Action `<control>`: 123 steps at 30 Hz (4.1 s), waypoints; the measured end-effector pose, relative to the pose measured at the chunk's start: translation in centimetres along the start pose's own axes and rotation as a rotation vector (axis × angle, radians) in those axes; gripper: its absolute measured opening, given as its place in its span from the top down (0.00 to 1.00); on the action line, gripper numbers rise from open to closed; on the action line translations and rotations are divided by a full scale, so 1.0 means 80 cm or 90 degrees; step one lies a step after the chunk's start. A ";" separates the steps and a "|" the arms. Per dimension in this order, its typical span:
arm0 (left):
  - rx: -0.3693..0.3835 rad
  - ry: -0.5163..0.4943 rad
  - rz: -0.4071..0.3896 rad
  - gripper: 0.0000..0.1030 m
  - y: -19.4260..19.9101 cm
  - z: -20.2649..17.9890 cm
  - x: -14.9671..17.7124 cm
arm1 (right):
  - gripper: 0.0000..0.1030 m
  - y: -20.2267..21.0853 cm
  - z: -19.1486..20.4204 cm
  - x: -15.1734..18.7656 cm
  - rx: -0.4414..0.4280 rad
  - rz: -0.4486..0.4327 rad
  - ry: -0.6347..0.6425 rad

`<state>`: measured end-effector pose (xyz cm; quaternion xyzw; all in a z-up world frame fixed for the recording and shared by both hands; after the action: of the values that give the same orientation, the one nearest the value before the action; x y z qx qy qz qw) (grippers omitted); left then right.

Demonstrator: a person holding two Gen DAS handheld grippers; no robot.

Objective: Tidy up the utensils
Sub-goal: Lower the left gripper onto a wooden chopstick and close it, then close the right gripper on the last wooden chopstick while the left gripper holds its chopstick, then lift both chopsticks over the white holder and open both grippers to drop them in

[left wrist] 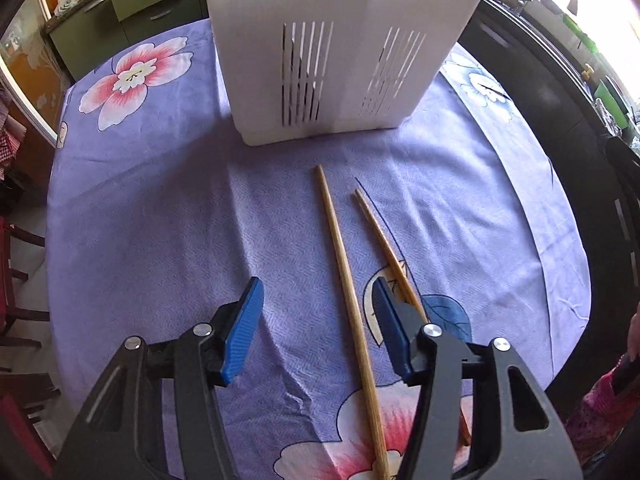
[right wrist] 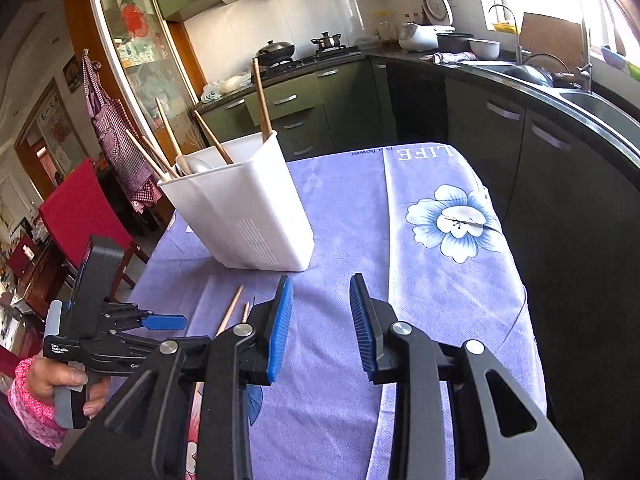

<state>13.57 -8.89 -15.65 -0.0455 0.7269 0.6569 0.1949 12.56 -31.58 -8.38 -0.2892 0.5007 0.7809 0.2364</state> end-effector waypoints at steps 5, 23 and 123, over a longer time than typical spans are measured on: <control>-0.012 0.014 -0.006 0.59 -0.007 -0.004 -0.003 | 0.65 -0.003 -0.018 0.010 -0.002 0.009 -0.028; -0.025 0.024 -0.016 0.93 -0.008 -0.006 0.002 | 0.60 -0.037 0.005 0.028 -0.025 0.061 -0.018; -0.052 0.012 -0.218 0.95 0.162 0.043 0.014 | 0.94 0.024 0.090 0.008 -0.043 -0.002 0.056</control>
<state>9.11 -3.63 -4.13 -0.1827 0.6828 0.6426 0.2956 9.26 -25.65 -5.15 -0.3318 0.4837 0.7834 0.2053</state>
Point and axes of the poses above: each gripper's, at about its wrist camera, not at the fingertips, and y roughly against the way its jaws point, z to its left, x to its underside, the point moved 3 cm from there along -y, roughly the way its jaws point, and after that the axes turned 4 degrees about -y, right-handed, at the moved point
